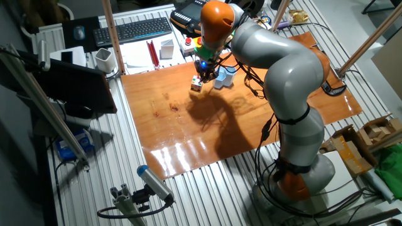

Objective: Put the pen into the pen holder

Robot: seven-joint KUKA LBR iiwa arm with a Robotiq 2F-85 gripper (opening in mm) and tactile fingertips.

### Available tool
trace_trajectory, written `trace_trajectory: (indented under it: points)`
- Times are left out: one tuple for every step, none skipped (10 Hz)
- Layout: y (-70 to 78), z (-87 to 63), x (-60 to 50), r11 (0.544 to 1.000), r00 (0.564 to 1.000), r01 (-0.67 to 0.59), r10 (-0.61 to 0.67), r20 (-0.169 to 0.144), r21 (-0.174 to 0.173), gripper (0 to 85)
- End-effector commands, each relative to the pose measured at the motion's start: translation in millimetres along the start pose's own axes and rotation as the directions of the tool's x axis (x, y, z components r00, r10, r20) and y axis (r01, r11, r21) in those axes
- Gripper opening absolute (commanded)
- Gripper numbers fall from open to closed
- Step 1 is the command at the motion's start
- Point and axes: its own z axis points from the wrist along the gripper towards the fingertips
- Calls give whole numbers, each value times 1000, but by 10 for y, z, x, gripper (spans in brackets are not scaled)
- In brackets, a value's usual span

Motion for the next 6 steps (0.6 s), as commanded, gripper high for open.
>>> trace_trajectory:
  points:
    - [-2,1,-3,1000,1000,0,0,-1,1,7]
    - [-6,1,-8,1000,1000,0,0,-4,4,7]
    - [-13,3,-15,1000,1000,0,0,-9,7,7]
    - [-20,8,-24,1000,1000,-2,2,-18,9,7]
    - [-32,14,-38,1000,1000,-6,6,-26,9,7]
    - [-47,22,-56,1000,999,-20,20,-38,5,7]
